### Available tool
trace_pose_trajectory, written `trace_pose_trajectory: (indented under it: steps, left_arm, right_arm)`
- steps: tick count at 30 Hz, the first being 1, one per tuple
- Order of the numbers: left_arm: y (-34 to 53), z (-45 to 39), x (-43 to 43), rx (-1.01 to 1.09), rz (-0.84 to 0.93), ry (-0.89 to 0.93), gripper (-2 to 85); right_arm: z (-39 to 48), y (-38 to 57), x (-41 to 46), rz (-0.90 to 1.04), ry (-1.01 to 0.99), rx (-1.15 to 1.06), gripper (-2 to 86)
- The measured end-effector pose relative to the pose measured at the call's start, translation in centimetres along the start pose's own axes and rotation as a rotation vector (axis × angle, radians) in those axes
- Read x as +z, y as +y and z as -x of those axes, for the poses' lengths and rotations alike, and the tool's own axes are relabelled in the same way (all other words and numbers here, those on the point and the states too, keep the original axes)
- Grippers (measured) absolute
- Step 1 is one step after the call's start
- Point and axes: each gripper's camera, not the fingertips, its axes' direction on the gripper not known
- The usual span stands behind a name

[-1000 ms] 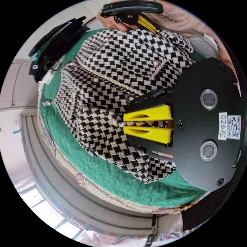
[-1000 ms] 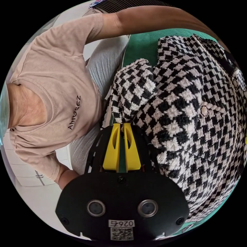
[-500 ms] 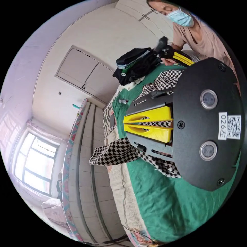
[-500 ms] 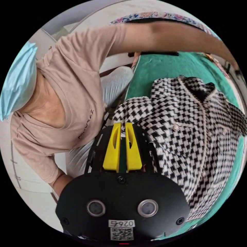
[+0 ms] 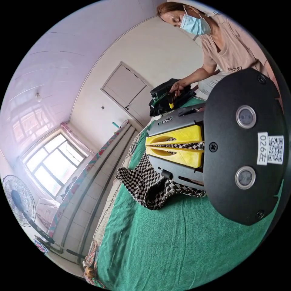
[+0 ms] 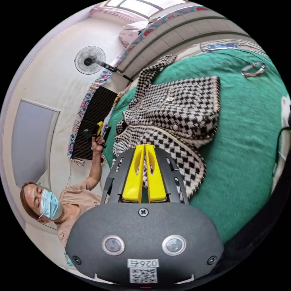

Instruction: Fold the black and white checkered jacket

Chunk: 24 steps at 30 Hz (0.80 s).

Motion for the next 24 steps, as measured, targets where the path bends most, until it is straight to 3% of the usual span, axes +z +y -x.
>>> trace_pose_trajectory:
  steps: [6,9,12,15,20,24]
  left_arm:
    - [-0.4,0.3,1.3,0.051,0.118,-0.072,2.1]
    - [-0.5,1.6,3.2,0.005,0.267,-0.188,11.2]
    - [-0.1,2.6,5.8,-0.002,0.407,-0.280,14.3]
    - [0.6,3.8,8.8,-0.019,0.559,-0.353,17.0]
    - [0.5,4.4,9.2,-0.016,0.579,-0.409,13.9]
    - [0.2,5.6,8.9,-0.062,0.587,-0.339,13.8]
  right_arm:
    - [-2.8,4.5,-2.0,0.168,0.189,0.130,5.6]
    - [-4.1,4.9,0.2,0.296,0.125,0.125,9.0]
    - [-3.6,3.4,4.2,0.380,0.026,0.059,8.2]
    - [-0.9,1.5,6.9,0.465,0.289,-0.023,2.2]
    - [8.3,1.9,0.4,0.135,0.314,-0.334,-1.0]
    - [8.3,4.6,-6.3,-0.123,0.714,-0.188,-1.1]
